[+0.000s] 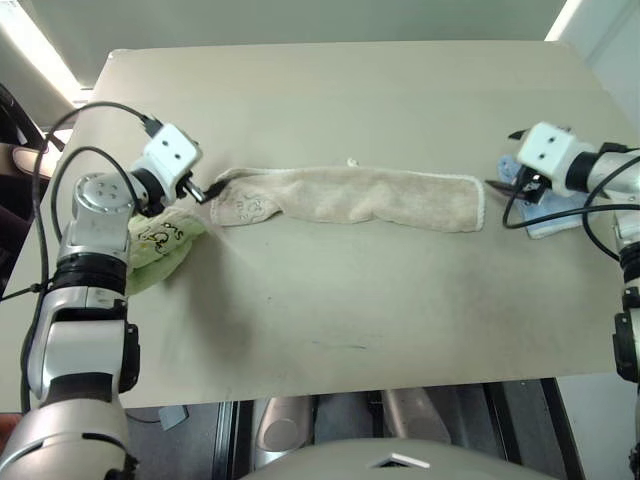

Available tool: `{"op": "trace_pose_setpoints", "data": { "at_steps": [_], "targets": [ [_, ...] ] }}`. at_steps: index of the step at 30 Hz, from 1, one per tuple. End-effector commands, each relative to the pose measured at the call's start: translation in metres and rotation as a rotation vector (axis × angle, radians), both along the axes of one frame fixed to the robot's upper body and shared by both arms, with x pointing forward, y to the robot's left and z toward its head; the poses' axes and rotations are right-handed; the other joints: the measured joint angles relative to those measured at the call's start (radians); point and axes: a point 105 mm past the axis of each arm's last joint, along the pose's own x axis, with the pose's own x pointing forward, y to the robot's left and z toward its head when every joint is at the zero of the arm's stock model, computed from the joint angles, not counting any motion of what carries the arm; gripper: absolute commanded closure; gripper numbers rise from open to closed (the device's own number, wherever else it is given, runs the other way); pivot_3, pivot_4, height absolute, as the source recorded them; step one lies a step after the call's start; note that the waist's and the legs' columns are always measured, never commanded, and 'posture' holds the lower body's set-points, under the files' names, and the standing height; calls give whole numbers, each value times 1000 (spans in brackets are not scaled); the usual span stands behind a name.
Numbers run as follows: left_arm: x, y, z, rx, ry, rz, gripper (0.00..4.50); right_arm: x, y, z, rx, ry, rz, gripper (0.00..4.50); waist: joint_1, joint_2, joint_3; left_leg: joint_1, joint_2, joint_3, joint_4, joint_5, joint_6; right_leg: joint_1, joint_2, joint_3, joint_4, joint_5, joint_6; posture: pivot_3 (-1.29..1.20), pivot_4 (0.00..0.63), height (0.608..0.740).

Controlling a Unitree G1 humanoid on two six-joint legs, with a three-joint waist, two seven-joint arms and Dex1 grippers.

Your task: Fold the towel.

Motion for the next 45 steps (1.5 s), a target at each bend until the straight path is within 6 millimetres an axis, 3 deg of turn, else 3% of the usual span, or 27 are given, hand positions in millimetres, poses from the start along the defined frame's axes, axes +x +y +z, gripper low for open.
{"op": "trace_pose_setpoints", "data": {
  "at_steps": [1, 6, 8, 12, 18, 27, 32, 45],
  "targets": [
    [-6, -7, 41, -27, -124, -55, 13, -16, -1, 12, 269, 53, -55, 150, 2, 0, 0, 0, 0, 0, 0, 0, 0, 0, 0, 0, 0, 0, 0, 0, 150, 735],
    [-28, -39, 44, -30, -114, -279, 3, -51, 15, -18, 692, 356, -142, 69, 3, 0, 0, 0, 0, 1, 1, 1, -1, 2, 0, 0, -1, -4, 1, 0, 150, 735],
    [-34, -44, 43, -30, -100, -319, 3, -59, 20, -23, 765, 419, -173, 69, 2, 0, 0, 0, -1, 2, 1, 1, -2, 2, 0, 1, -1, -5, 1, 0, 150, 735],
    [-52, -62, 25, 40, -8, -457, 3, -78, 32, -35, 1075, 583, -261, 69, -3, -1, 0, 1, -1, 2, 2, 2, -2, 2, 1, 2, 0, -5, 0, 0, 150, 735],
    [-70, -81, 12, 94, 21, -594, 3, -94, 46, -47, 1255, 686, -322, 69, -3, -1, -1, 2, -1, 1, 3, 4, 2, 3, 1, 2, 3, -7, -5, 0, 150, 735],
    [-94, -108, -16, 35, 183, -753, 3, -89, 60, -81, 1506, 741, -507, 69, -2, -1, -1, 2, -2, 0, 3, 3, 1, 1, 1, 2, 4, -6, -5, 0, 150, 735],
    [-98, -118, -20, 14, 200, -778, 3, -86, 51, -95, 1560, 761, -663, 69, 1, -1, -1, 2, -2, 0, 2, 3, 1, 1, 1, 2, 4, -7, -4, 0, 150, 735],
    [-101, -126, -25, 10, 203, -784, 3, -57, 36, -95, 1705, 729, -845, 69, 2, -2, -1, 2, -3, -1, 4, 3, 1, 2, 0, 3, 3, -6, -4, 0, 150, 735]
  ]
}}
